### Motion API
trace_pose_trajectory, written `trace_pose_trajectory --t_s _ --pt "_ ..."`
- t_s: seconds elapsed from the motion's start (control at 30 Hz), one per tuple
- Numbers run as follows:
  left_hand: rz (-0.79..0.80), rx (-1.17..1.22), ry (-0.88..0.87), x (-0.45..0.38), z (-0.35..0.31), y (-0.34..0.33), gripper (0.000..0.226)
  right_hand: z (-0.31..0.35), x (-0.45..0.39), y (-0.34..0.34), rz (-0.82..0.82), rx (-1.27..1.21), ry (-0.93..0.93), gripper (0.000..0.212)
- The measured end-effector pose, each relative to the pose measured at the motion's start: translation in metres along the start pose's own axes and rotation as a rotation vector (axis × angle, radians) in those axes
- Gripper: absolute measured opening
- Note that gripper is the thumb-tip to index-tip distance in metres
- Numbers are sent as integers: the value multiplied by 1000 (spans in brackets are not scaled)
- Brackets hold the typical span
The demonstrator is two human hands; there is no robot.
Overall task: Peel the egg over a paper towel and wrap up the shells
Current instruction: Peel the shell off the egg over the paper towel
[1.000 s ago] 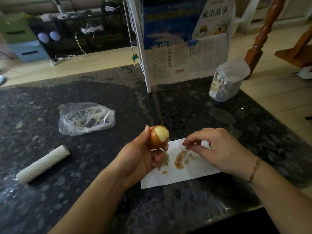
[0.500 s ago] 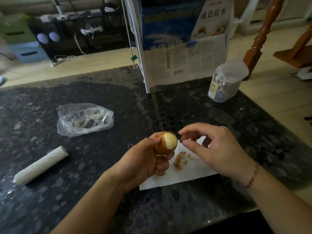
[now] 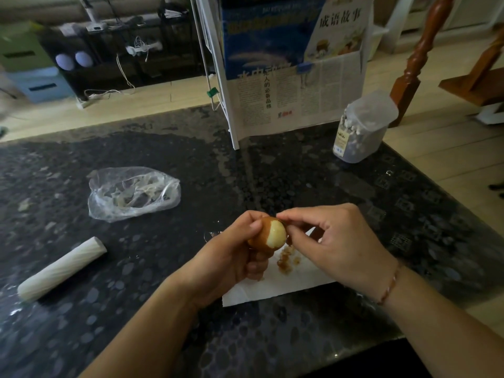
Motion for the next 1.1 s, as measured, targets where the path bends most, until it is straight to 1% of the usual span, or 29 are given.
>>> trace_pose_trajectory --t_s 0.13,0.27,0.4,0.53,0.67,0.83,0.97,1.1 --pt "-12 -26 -18 2 0 -3 27 3 1 -4 -20 117 54 18" --pt "5 3 0 4 0 -2 30 4 0 -6 3 146 83 15" --pt "29 15 26 5 0 -2 38 5 -1 -3 -40 130 87 15" --pt "31 63 103 5 2 -5 44 6 1 0 -50 67 79 16" --pt "23 31 125 3 3 -5 50 6 3 3 -45 11 70 24" --pt "25 30 152 1 3 -5 54 10 2 1 -52 59 133 26" --pt "8 1 145 -1 4 -6 57 9 0 1 -63 74 99 22" --pt "41 88 171 2 4 -7 53 5 0 3 -65 10 -7 20"
Point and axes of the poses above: each hand's wrist, its own x-axis away from the middle knuckle, its own y-axis out of the back of the hand, z = x × y, the point moved 4 cm from there along -x, towards the middle knuckle, and after that the axes turned 10 degrees about -z, right-handed, at the moved point
